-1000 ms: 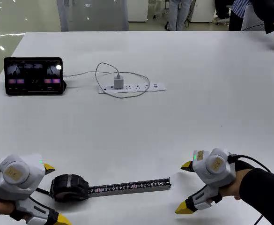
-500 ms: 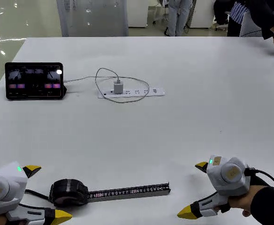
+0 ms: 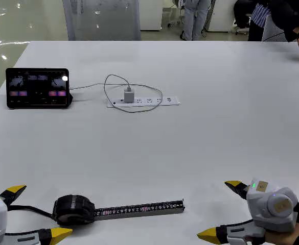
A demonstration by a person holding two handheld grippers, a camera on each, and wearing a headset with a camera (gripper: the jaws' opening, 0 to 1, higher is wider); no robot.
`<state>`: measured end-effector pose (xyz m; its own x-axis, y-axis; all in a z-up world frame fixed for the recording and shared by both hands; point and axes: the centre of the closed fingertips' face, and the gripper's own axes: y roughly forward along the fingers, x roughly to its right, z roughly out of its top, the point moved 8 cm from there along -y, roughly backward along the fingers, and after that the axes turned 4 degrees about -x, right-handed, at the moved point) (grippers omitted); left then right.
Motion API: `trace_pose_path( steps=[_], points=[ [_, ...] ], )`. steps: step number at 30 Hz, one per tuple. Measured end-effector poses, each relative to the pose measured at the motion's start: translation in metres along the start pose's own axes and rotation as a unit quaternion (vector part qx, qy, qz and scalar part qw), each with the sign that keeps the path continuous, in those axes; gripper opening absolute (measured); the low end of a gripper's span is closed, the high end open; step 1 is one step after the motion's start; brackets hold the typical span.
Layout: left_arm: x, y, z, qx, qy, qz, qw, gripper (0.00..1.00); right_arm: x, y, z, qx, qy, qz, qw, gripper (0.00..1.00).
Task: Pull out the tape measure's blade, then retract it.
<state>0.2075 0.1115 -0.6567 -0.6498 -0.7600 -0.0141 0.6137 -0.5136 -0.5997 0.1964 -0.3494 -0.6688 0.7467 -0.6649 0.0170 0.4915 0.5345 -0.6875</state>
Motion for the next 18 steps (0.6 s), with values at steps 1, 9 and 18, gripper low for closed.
trace_pose_path(
  steps=[1, 9, 18],
  points=[
    [0.0, -0.001, -0.002, -0.001, 0.0, 0.0, 1.0, 0.99, 0.0, -0.003, -0.001, -0.001, 0.005, -0.004, 1.0, 0.99],
    [-0.005, -0.016, -0.014, 0.0, -0.015, 0.02, 0.9997, 0.99, -0.003, -0.019, -0.014, 0.001, 0.023, -0.012, 0.9997, 0.99],
    [-0.005, -0.025, -0.023, -0.005, -0.026, 0.028, 0.9993, 0.99, -0.009, -0.027, -0.028, -0.002, 0.043, -0.019, 0.9989, 0.99]
  ],
)
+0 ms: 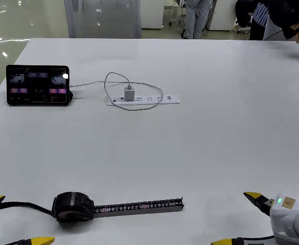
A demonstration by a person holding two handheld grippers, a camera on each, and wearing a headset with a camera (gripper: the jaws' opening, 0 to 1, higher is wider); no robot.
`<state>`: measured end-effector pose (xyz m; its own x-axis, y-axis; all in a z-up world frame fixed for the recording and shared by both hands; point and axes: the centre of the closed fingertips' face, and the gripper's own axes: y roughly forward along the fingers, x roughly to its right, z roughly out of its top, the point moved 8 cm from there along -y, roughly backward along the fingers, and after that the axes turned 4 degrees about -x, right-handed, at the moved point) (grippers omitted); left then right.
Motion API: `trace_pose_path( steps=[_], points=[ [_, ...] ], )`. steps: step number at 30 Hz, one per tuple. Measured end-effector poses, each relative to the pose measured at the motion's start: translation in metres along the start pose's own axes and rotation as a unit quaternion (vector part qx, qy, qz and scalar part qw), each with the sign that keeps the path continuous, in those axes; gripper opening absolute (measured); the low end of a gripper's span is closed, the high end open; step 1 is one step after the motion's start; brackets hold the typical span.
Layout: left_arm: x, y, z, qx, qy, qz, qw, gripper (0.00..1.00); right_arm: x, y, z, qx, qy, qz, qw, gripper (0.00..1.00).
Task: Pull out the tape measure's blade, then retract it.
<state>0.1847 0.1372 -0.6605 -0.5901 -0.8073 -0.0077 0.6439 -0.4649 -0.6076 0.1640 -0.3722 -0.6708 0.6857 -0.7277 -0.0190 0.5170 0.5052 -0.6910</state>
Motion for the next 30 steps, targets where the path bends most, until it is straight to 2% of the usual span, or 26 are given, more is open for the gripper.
trace_pose_path(
  steps=[5, 7, 13, 16, 22, 25, 27, 30],
  points=[
    [-0.001, -0.004, -0.002, 0.001, -0.003, 0.004, 1.0, 0.99, 0.004, -0.003, -0.005, -0.001, 0.004, -0.012, 0.9999, 0.99],
    [-0.001, -0.005, -0.003, 0.0, -0.005, 0.002, 1.0, 0.99, 0.005, -0.004, -0.007, 0.0, 0.01, -0.011, 0.9999, 0.99],
    [-0.001, -0.005, -0.004, 0.001, -0.002, -0.002, 1.0, 0.99, 0.003, -0.008, -0.01, -0.001, -0.001, -0.011, 0.9999, 0.99],
    [-0.001, -0.006, -0.003, 0.002, -0.001, -0.004, 1.0, 0.99, 0.004, -0.008, -0.014, -0.01, 0.002, -0.012, 0.9999, 0.99],
    [-0.001, -0.003, -0.003, -0.002, 0.009, -0.006, 0.9999, 0.99, 0.004, -0.01, -0.013, -0.005, -0.001, -0.012, 0.9999, 0.99],
    [0.001, -0.002, -0.003, -0.005, 0.001, -0.01, 0.9999, 0.99, 0.002, -0.011, -0.014, -0.008, -0.005, 0.002, 1.0, 0.99],
    [0.002, -0.001, -0.004, -0.014, -0.007, -0.014, 0.9998, 0.99, 0.003, -0.013, -0.014, -0.011, -0.011, 0.001, 0.9999, 0.99],
    [0.004, 0.001, -0.003, -0.011, -0.011, -0.022, 0.9996, 0.99, 0.007, -0.015, -0.013, -0.017, -0.01, 0.001, 0.9998, 0.99]
  ],
)
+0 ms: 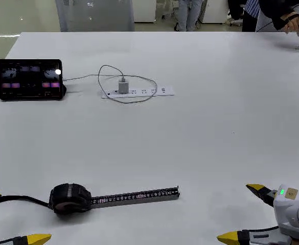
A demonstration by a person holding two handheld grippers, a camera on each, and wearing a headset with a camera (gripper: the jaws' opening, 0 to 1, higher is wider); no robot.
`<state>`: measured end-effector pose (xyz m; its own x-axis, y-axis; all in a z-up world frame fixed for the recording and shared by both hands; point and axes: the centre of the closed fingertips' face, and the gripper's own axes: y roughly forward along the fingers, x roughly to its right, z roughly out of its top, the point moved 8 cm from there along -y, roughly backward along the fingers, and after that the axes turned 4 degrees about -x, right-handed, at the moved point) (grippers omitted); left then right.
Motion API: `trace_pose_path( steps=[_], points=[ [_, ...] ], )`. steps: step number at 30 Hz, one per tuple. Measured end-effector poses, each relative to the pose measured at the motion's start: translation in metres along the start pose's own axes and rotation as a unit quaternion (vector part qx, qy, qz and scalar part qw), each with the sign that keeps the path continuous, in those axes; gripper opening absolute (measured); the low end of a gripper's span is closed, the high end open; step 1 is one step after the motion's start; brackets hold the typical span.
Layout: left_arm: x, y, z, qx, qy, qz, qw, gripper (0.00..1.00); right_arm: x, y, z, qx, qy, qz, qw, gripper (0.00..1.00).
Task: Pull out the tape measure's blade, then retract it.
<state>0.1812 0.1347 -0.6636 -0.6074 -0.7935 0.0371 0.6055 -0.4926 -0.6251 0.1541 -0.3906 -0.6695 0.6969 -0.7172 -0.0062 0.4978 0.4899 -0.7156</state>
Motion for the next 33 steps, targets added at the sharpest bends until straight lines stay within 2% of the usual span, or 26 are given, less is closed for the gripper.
trace_pose_path(
  steps=[6, 8, 11, 16, 18, 20, 21, 22, 26, 27, 29, 31, 32, 33],
  points=[
    [0.006, 0.001, 0.008, 0.007, 0.003, 0.005, 1.0, 0.99, 0.005, -0.001, 0.004, -0.007, -0.003, 0.008, 0.9999, 0.99],
    [0.007, 0.0, 0.013, 0.018, -0.013, 0.021, 0.9995, 0.99, 0.006, -0.001, 0.006, -0.017, -0.009, 0.01, 0.9998, 0.99],
    [0.013, 0.002, 0.015, 0.023, -0.031, 0.017, 0.9991, 0.99, 0.005, -0.001, 0.012, -0.026, -0.02, 0.016, 0.9993, 0.99],
    [0.024, 0.007, 0.018, 0.026, -0.034, 0.022, 0.9988, 0.99, 0.004, 0.001, 0.017, -0.046, -0.043, 0.025, 0.9977, 0.99],
    [0.028, 0.008, 0.019, 0.027, -0.047, 0.02, 0.9983, 0.99, 0.004, 0.001, 0.019, -0.053, -0.054, 0.03, 0.9967, 0.99],
    [0.03, 0.009, 0.011, -0.013, -0.071, 0.025, 0.9971, 0.99, 0.006, 0.002, 0.021, -0.057, -0.058, 0.032, 0.9962, 0.99],
    [0.032, 0.011, 0.01, -0.023, -0.07, 0.018, 0.9971, 0.99, 0.008, 0.002, 0.021, -0.065, -0.062, 0.031, 0.9955, 0.99],
    [0.032, 0.014, 0.012, -0.01, -0.067, 0.021, 0.9975, 0.99, 0.009, 0.002, 0.02, -0.085, -0.071, 0.029, 0.9935, 0.99],
    [0.036, 0.018, 0.014, -0.009, -0.069, 0.023, 0.9973, 0.99, 0.008, 0.004, 0.023, -0.091, -0.083, 0.037, 0.9916, 0.99],
    [0.036, 0.02, 0.016, -0.008, -0.064, 0.031, 0.9974, 0.99, 0.008, 0.005, 0.025, -0.097, -0.091, 0.04, 0.9904, 0.99],
    [0.037, 0.023, 0.018, -0.016, -0.047, 0.047, 0.9977, 0.99, 0.008, 0.007, 0.026, -0.103, -0.097, 0.045, 0.9888, 0.99],
    [0.038, 0.026, 0.02, -0.019, -0.043, 0.06, 0.9971, 0.99, 0.009, 0.009, 0.029, -0.108, -0.1, 0.051, 0.9877, 0.99],
    [0.037, 0.027, 0.02, -0.038, -0.02, 0.072, 0.9965, 0.99, 0.01, 0.01, 0.031, -0.11, -0.104, 0.052, 0.9871, 0.99],
    [0.038, 0.028, 0.019, -0.054, -0.009, 0.08, 0.9953, 0.99, 0.011, 0.011, 0.033, -0.111, -0.107, 0.054, 0.9866, 0.99]
  ],
)
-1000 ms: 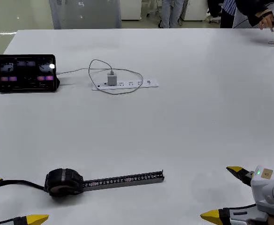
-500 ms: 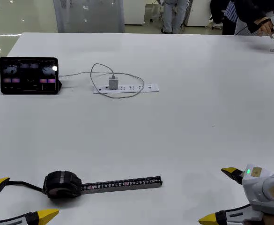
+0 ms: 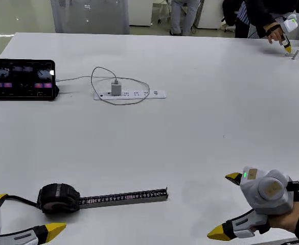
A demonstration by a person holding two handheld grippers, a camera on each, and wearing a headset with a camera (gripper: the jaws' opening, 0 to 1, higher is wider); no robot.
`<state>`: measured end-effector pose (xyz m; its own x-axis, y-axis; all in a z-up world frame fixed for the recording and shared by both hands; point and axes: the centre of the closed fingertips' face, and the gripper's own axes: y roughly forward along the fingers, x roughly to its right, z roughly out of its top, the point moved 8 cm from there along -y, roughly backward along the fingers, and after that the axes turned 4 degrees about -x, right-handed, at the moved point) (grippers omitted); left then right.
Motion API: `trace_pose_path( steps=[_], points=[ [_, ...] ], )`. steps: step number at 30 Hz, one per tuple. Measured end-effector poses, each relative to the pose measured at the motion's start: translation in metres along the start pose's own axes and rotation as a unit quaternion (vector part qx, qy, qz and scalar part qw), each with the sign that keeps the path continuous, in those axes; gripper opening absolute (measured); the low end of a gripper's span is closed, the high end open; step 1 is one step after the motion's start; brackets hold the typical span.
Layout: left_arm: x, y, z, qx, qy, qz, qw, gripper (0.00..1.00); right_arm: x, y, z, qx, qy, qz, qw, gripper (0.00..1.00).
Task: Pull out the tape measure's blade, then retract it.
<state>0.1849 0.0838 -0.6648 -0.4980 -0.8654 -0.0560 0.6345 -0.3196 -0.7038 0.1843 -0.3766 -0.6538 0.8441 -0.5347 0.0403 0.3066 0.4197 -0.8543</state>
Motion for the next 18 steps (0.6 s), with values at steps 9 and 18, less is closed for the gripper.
trace_pose_path(
  steps=[9, 18],
  points=[
    [0.015, 0.008, 0.02, 0.041, -0.035, -0.004, 0.9985, 0.99, 0.01, 0.004, 0.021, -0.01, -0.034, 0.014, 0.9993, 0.99],
    [0.028, 0.019, 0.033, 0.046, -0.064, -0.004, 0.9969, 0.99, 0.017, 0.011, 0.043, -0.009, -0.082, 0.029, 0.9962, 0.99]
  ],
)
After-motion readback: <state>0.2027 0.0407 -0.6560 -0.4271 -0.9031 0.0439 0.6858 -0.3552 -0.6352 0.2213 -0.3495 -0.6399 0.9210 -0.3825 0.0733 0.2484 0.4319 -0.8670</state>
